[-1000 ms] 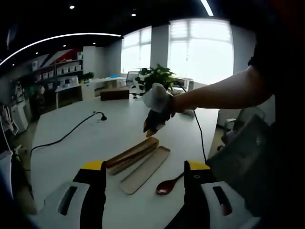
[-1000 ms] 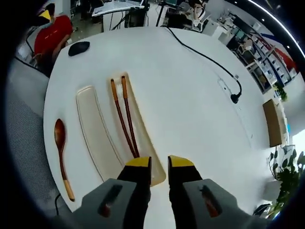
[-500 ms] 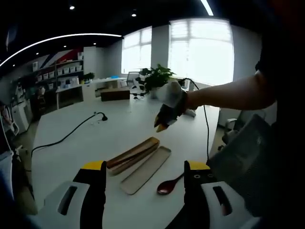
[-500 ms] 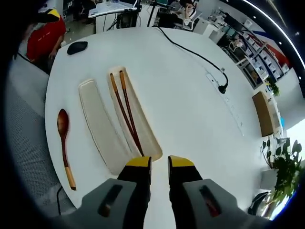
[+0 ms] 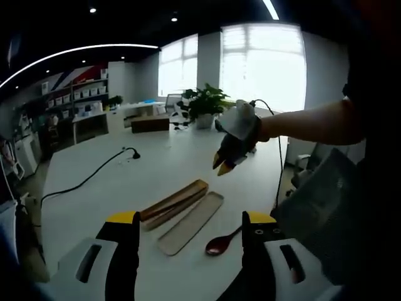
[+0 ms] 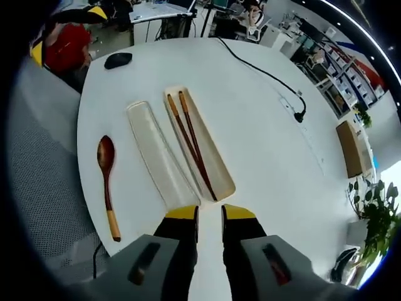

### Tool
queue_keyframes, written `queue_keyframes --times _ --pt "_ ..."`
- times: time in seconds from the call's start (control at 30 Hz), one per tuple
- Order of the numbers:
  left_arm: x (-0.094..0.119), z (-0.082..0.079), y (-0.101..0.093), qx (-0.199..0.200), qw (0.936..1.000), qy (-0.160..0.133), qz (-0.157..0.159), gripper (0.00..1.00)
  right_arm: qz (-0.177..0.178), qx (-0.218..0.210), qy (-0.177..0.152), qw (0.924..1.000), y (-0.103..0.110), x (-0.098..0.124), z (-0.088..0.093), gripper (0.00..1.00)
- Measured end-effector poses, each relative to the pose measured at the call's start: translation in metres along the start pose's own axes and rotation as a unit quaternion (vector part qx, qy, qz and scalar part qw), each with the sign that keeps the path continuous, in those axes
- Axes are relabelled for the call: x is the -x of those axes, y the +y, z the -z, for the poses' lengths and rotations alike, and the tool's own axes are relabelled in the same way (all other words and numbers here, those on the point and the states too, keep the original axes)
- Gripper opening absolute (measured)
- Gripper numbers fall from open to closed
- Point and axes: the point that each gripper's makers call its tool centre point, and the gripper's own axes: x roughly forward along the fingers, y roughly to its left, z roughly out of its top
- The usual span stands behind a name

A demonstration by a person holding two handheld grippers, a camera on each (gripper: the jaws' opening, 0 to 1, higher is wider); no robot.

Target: Arrange the utensils inside the cutlery case until each visible utensil rests in its matching compartment.

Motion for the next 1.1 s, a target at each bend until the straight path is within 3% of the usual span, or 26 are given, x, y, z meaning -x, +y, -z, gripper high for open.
queue_keyframes --times 0.47,1.1 --pt "0.001 -0.001 -0.001 -0.003 1.0 -0.002 0.0 0.68 -0.047 0.026 0.0 0.9986 0.047 0.005 -0.006 0.11" --pt "0.002 -0.001 -0.002 -0.003 1.0 -0.002 0.001 0.68 -0.152 0.049 0.009 0.9871 0.124 -0.016 -0.01 0.15"
